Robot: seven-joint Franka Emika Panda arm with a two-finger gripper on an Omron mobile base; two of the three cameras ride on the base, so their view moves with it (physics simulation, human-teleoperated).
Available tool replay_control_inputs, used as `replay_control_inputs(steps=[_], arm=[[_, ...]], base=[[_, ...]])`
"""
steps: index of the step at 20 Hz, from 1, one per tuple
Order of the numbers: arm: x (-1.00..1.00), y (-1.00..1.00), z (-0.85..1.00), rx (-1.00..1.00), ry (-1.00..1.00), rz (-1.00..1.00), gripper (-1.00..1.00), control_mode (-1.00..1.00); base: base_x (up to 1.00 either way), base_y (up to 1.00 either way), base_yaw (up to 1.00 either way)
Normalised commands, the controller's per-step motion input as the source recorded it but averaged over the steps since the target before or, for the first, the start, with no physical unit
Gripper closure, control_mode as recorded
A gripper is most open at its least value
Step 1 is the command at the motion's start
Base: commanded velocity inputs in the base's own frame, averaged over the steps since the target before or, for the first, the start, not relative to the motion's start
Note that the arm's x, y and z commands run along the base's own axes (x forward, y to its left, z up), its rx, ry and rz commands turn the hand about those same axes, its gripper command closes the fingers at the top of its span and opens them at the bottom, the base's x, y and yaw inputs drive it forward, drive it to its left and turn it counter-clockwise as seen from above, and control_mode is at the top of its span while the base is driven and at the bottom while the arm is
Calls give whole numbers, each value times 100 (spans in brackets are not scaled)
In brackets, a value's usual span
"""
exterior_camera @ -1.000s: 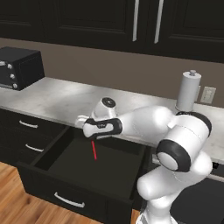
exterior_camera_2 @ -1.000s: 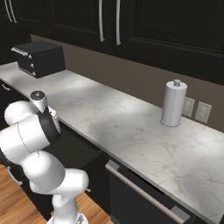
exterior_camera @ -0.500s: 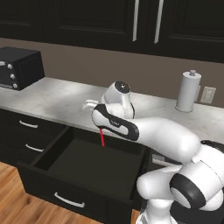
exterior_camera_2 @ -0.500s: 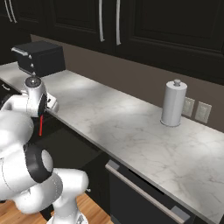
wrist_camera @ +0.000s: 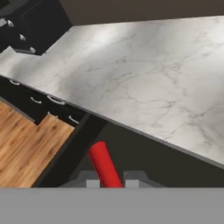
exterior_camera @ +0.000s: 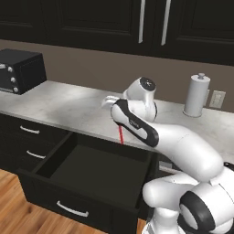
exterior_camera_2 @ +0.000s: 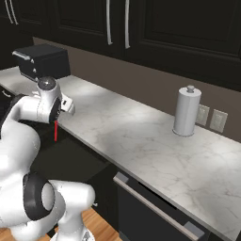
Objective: Take a straw from the drawer in front and place it inside the glass cup on the dining counter.
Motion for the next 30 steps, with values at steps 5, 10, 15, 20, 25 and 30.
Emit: replay_control_inputs(steps=[5, 10, 15, 20, 25, 30], arm=[[-6, -6, 0, 0, -1, 0, 100, 100], [0, 0, 0, 0, 0, 0, 100, 100], [0, 0, 0, 0, 0, 0, 100, 100], [0, 0, 0, 0, 0, 0, 100, 100], [0, 0, 0, 0, 0, 0, 100, 100], [0, 0, 0, 0, 0, 0, 100, 100]], base=[[-73, -34, -4], [-100, -20, -6], [-87, 31, 22], [-87, 50, -20], [-75, 78, -8], [-75, 78, 8]])
